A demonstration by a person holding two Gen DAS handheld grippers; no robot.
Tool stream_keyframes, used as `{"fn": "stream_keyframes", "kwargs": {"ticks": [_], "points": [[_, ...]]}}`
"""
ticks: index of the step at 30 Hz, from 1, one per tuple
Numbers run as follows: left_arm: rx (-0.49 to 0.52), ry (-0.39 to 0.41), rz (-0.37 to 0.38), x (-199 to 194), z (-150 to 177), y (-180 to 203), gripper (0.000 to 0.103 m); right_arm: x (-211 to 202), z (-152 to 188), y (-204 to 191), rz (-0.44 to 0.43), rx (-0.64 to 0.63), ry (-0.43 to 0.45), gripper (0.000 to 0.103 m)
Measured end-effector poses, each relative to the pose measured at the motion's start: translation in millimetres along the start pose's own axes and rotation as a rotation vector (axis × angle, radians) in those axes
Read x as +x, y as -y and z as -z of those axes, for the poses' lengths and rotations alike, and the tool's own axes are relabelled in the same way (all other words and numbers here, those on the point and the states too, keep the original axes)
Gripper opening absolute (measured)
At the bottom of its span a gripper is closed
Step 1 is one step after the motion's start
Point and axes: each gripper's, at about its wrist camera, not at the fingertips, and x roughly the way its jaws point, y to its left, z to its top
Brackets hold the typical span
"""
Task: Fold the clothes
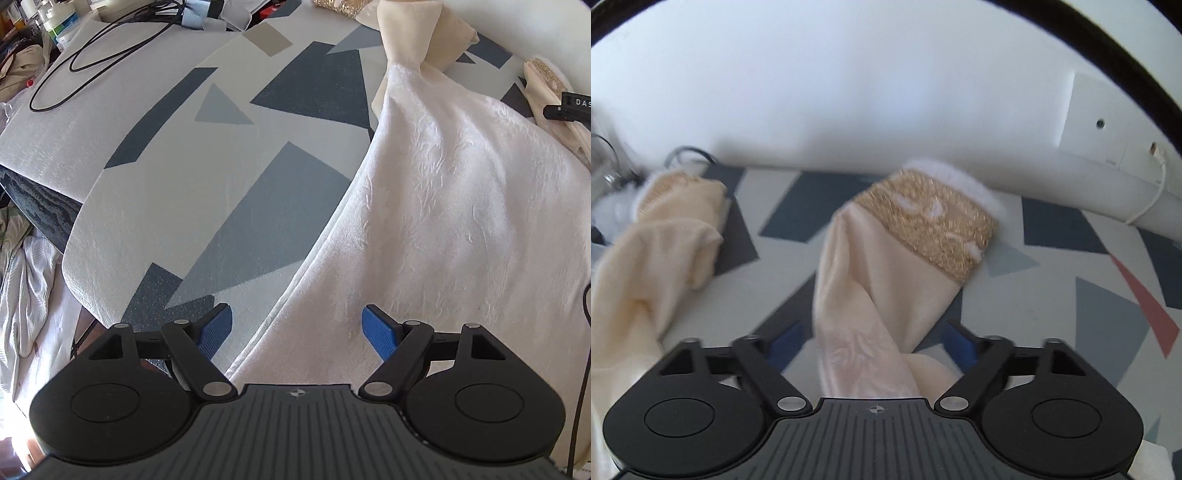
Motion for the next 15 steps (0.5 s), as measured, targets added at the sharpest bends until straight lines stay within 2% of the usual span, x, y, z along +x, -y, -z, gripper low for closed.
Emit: {"fn": "stream_keyframes", "kwargs": {"ticks": [1, 2, 3, 4, 7, 9, 11, 13, 14, 15], "points": [[0.006, -0.013, 0.003, 3, -1, 1, 0.079, 3, 2, 5, -0.009, 0.021, -0.010, 0.035], [0.018, -0.018, 0.006, 5, -2, 2, 0.079, 5, 4, 11, -0.019, 0.043, -0.020, 0.029], [0.029, -0.024, 0.008, 7, -3, 4, 0.079, -1, 6, 22, -0.043, 0.092, 0.001, 0.018], [0.041, -0.028, 0.011, 10, -5, 5, 0.081, -16, 10, 35, -0.033, 0.143, 0.051, 0.014], [0.089, -0.025, 0.031, 13, -14, 12, 0.083, -62, 22, 74, 0.003, 0.297, 0.205, 0.011], [0.115, -0.037, 0.042, 15, -21, 15, 0.086, -118, 43, 105, 0.101, 0.426, 0.372, 0.011], [0.135, -0.051, 0.057, 17, -25, 18, 0.087, -162, 75, 131, 0.231, 0.541, 0.444, 0.011], [0.152, -0.060, 0.075, 19, -29, 20, 0.088, -206, 106, 157, 0.363, 0.655, 0.513, 0.009], [0.158, -0.063, 0.079, 20, -30, 20, 0.091, -219, 124, 168, 0.436, 0.690, 0.505, 0.009], [0.164, -0.065, 0.085, 22, -31, 21, 0.092, -218, 139, 175, 0.447, 0.706, 0.434, 0.009]]}}
